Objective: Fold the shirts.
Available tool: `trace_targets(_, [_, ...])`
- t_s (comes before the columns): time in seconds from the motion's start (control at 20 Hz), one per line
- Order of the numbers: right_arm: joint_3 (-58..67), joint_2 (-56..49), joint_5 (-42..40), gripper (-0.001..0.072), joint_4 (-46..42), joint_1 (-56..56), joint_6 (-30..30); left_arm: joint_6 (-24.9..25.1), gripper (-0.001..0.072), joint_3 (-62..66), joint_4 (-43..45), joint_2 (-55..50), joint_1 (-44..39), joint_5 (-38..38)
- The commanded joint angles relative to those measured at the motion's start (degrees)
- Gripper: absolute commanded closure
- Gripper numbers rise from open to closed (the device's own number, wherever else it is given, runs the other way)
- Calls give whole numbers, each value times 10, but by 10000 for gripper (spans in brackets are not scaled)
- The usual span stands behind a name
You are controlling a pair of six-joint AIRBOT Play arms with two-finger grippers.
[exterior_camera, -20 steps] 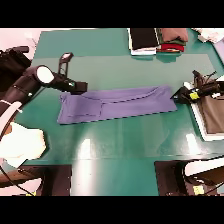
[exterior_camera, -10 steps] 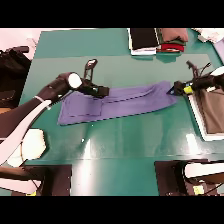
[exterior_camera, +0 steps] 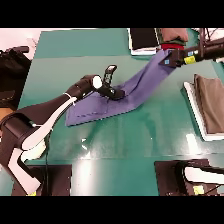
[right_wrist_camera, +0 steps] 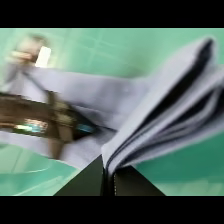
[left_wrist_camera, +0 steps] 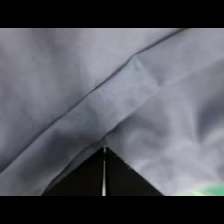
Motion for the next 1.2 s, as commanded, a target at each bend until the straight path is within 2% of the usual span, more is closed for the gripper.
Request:
trace_targets(0.0, [50,5,-2,696,5,63,25,1,686,11,-1,-18,-4,-5])
trace_targets(0.15, [72,5,-6,696,6,100,30,1,686,12,0,-14,2,-12])
trace_targets(0.35, [88,5,-31,696,6,146,38,1,686,34,19,31,54,-61])
trace_targets(0.6, [127,-53,-66,695,25,263,37,2,686,34,134,195,174,-118])
trace_targets(0.8, [199,-187,-180,684,81,414,6,5,685,34,214,331,256,-154])
trace_targets(0.85, [224,-223,-215,599,79,448,5,5,686,34,224,357,270,-158])
trace_targets(0.9, [251,-257,-240,417,79,476,5,5,685,34,232,378,279,-160])
trace_targets(0.95, [272,-282,-245,371,79,492,5,5,685,34,245,392,281,-162])
trace_targets(1.05, [260,-282,-243,402,78,486,17,5,685,34,257,408,280,-166])
trace_targets(1.15, [191,-241,-234,407,54,449,22,5,686,33,251,408,280,-173])
